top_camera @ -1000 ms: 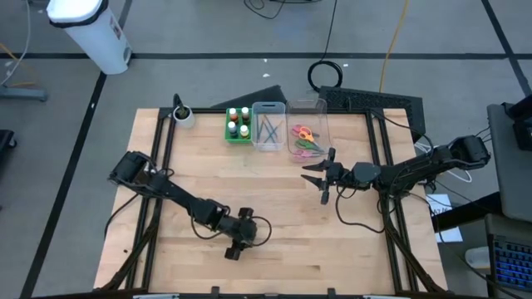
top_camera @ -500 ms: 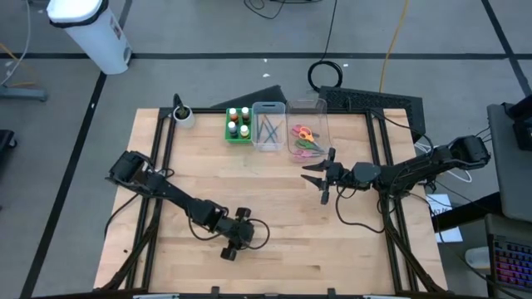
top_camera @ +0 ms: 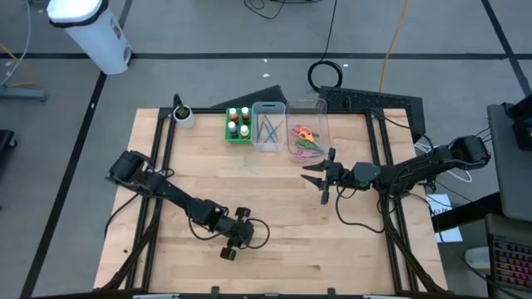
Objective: Pick & Place Paint Supplies
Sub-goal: Put the blue paint brush into the white bin, then return to Home Position
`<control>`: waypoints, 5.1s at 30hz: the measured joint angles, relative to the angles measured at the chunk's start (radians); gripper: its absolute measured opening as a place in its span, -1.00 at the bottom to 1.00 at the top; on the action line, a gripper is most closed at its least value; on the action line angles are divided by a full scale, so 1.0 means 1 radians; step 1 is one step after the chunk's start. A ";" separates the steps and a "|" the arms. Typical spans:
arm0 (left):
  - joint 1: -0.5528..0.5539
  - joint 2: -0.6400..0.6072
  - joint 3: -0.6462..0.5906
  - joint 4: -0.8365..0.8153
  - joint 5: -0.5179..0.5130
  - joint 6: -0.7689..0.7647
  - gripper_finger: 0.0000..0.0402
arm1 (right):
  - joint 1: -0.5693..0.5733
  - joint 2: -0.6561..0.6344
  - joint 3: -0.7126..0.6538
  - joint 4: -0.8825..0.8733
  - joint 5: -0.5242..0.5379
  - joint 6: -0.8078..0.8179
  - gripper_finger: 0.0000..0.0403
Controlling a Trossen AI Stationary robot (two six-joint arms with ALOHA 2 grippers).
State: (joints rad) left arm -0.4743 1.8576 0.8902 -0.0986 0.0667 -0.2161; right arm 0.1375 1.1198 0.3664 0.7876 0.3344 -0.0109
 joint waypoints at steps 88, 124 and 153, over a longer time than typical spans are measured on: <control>0.763 -0.185 0.134 0.736 -0.007 0.440 -0.99 | -0.185 0.270 0.138 0.195 -0.154 -0.028 -0.01; 0.937 -0.069 0.135 0.733 -0.120 0.138 -0.06 | -0.213 0.270 0.137 0.147 -0.153 -0.027 -0.01; 0.609 -0.952 0.083 -0.395 -0.022 0.158 0.29 | -0.198 0.261 0.137 0.125 -0.155 0.053 0.00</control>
State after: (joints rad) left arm 0.1349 0.9053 0.9736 -0.4934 0.0444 -0.0579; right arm -0.0605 1.3808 0.5034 0.9127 0.1791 0.0418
